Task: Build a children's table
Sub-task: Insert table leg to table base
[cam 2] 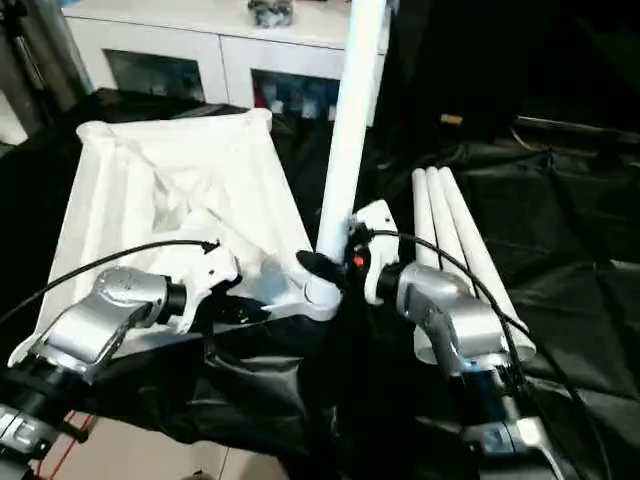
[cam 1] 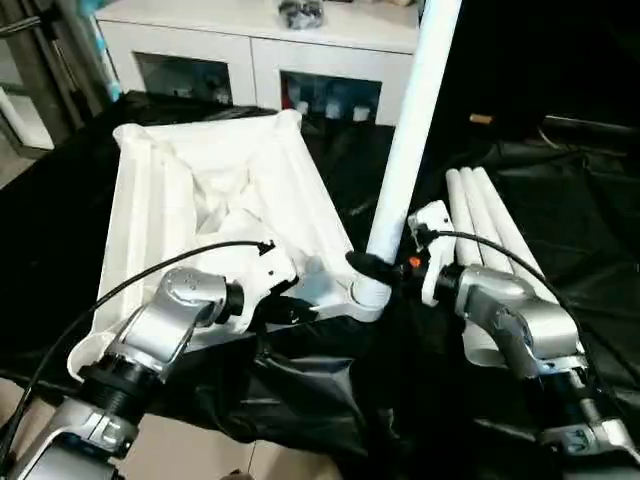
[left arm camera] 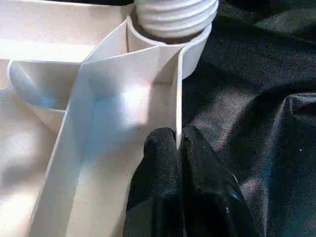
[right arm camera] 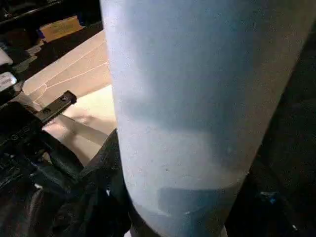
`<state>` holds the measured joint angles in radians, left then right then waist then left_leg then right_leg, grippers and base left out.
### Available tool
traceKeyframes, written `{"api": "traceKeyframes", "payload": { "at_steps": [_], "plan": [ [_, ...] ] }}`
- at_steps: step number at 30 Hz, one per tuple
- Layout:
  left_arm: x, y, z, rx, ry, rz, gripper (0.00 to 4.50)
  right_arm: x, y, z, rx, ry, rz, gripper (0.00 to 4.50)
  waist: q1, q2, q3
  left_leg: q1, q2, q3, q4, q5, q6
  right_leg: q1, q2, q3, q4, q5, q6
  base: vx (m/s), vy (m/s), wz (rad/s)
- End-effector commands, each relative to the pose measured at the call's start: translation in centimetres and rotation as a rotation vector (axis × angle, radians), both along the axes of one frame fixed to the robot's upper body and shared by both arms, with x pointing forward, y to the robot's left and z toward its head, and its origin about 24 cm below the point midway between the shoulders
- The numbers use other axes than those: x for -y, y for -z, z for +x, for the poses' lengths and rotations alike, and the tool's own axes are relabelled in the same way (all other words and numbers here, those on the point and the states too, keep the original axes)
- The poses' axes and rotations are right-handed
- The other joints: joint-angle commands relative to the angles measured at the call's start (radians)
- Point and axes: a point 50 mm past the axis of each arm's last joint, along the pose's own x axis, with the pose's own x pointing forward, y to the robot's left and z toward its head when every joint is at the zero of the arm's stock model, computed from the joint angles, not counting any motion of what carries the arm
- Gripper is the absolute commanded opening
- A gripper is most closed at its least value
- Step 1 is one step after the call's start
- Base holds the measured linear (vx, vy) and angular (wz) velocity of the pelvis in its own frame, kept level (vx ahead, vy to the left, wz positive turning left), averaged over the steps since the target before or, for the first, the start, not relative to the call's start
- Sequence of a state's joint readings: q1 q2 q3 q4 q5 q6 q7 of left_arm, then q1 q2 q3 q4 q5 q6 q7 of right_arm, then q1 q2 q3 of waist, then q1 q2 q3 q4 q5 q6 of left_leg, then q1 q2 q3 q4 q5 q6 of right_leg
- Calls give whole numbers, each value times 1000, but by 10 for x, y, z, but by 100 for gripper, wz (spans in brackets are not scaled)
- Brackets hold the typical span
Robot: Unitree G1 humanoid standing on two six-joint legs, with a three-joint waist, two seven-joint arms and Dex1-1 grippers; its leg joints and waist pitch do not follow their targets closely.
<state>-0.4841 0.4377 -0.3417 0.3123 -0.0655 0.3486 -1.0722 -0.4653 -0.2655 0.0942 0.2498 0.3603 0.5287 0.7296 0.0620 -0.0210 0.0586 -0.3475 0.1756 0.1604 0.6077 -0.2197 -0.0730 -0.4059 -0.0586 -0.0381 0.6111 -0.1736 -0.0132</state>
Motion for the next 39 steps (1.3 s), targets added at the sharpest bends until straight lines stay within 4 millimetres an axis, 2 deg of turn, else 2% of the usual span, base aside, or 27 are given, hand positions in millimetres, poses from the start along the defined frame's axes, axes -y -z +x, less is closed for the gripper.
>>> {"api": "traceKeyframes", "payload": {
  "at_steps": [1,3,4,10,18,22,23,25,27,28,31,32,34,37,39],
  "plan": [
    [6,2,-1,-17,38,-22,0,0,-6,4,34,4,12,193,2,-3,-64,0,43,-2,-77,-109,15,50,-77,45,-70,-244,-211,0,0,0],
    [6,1,-1,-16,38,-22,0,-2,-4,5,29,-1,13,193,3,-4,-64,-3,43,-3,-78,-104,13,53,-77,44,-67,-235,-209,0,0,0],
    [6,1,0,-13,35,-20,0,-3,-1,5,22,-8,14,193,3,-8,-64,-5,44,-4,-79,-99,14,54,-78,43,-66,-233,-207,0,0,0],
    [5,2,0,-11,20,-23,0,-5,5,6,14,-6,21,193,1,-5,-61,-4,44,-4,-80,-126,10,52,-79,42,-72,-279,-199,0,0,0],
    [4,-1,8,33,-41,-28,0,4,17,-2,22,61,108,193,3,-5,-61,-4,44,-5,-82,-139,12,50,-81,43,-77,-307,-184,0,0,0],
    [4,-2,11,49,-63,-29,0,10,27,-6,22,128,163,193,3,-1,-61,-4,45,-7,-84,-151,11,49,-81,42,-77,-316,-188,0,0,0],
    [4,-3,12,54,-68,-31,0,12,29,-7,21,141,184,193,3,-4,-61,-3,45,-5,-84,-151,13,48,-81,42,-79,-313,-188,0,0,0],
    [5,-3,13,63,-72,-32,0,15,37,-12,28,164,213,193,6,0,-62,-3,47,-5,-84,-153,16,48,-83,42,-77,-302,-194,0,0,0],
    [5,-4,13,64,-72,-33,0,17,41,-14,35,177,206,193,6,-2,-61,-3,46,-3,-85,-153,20,48,-81,41,-77,-292,-198,0,0,0],
    [5,-3,13,65,-73,-32,0,17,44,-17,39,180,196,193,6,2,-61,-3,46,-5,-86,-156,19,48,-80,41,-77,-297,-198,0,0,0],
    [5,-3,14,66,-71,-28,0,19,46,-19,70,194,162,192,6,2,-59,-2,46,-3,-86,-184,18,45,-81,42,-84,-341,-187,0,0,0],
    [5,-3,14,67,-69,-27,0,20,47,-19,91,203,135,191,7,10,-58,-2,46,-5,-87,-187,14,45,-82,42,-84,-347,-185,0,0,0],
    [6,-2,14,68,-66,-26,0,20,47,-18,107,208,105,191,5,6,-59,-1,45,-5,-88,-196,12,44,-80,42,-87,-363,-175,0,0,0],
    [6,-1,13,65,-54,-20,0,19,47,-18,132,187,64,191,4,11,-59,-2,46,-6,-89,-205,11,44,-81,42,-86,-362,-178,0,0,0],
    [7,-1,13,64,-48,-18,0,15,46,-16,137,156,30,191,1,10,-58,-3,45,-6,-91,-215,10,44,-78,42,-86,-366,-176,0,0,0]
  ]
}}
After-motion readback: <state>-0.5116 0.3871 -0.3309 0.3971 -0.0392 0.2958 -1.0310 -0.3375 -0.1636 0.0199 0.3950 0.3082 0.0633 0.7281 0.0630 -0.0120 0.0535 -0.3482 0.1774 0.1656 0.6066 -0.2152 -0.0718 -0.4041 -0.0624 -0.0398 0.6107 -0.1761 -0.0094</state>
